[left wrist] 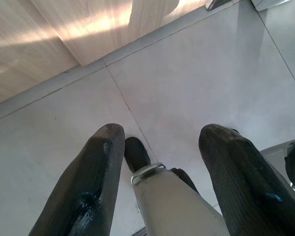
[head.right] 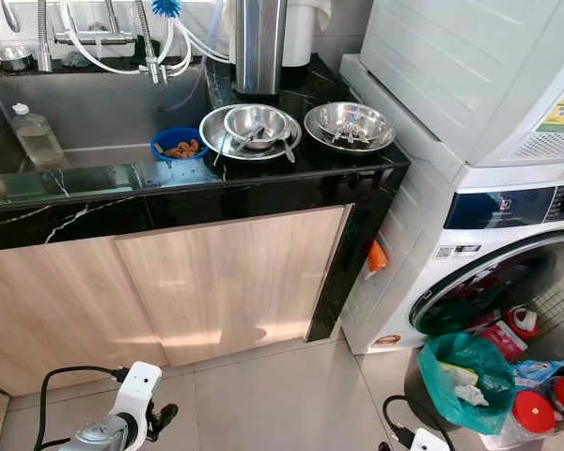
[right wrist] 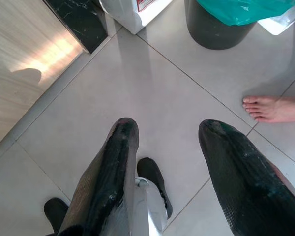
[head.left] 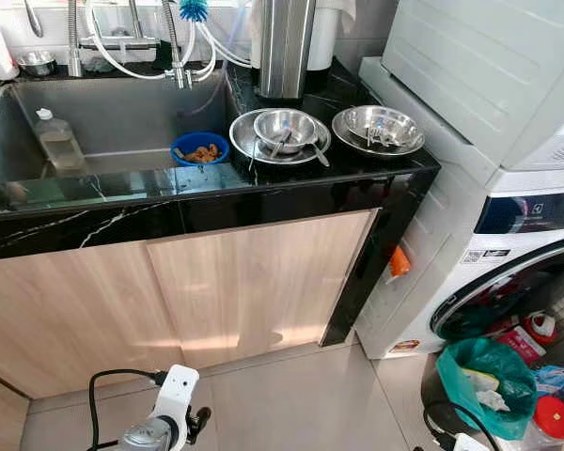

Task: Kitchen organization

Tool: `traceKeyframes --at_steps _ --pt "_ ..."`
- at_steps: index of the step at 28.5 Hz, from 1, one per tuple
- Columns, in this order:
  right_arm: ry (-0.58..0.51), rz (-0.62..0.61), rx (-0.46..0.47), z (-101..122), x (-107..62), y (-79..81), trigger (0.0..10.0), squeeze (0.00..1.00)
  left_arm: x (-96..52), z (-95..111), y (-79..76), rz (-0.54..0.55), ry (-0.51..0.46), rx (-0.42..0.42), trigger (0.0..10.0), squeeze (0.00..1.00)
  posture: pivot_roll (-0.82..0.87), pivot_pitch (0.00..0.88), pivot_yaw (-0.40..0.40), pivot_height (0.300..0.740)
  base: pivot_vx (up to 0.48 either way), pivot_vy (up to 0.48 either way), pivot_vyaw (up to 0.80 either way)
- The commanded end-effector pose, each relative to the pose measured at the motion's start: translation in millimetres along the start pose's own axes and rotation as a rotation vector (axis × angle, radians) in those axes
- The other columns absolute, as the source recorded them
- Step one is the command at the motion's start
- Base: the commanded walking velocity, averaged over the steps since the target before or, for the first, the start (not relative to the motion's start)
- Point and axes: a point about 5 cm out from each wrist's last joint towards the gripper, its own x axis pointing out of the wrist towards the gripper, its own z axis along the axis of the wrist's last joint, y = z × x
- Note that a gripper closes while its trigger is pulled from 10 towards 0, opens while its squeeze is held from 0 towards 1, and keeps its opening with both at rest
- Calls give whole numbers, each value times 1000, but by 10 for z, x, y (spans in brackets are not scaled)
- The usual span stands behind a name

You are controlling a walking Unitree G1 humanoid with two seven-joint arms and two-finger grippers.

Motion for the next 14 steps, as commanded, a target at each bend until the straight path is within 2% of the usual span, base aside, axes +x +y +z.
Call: traceKeyframes --at_steps 1,3,14 --pt "-9 -9 3 25 1 -30 10000 0 -5 -39 -6 -1 17 -9 10000 0 97 85 -96 740 0 0 0" --pt "-9 -10 3 26 2 -30 10000 0 -5 -41 -5 -1 20 -10 10000 0 96 87 -96 740 0 304 0" --pt "-3 -8 -3 21 3 -27 10000 0 -6 -43 -2 -2 25 -9 10000 0 100 93 -94 740 0 479 0"
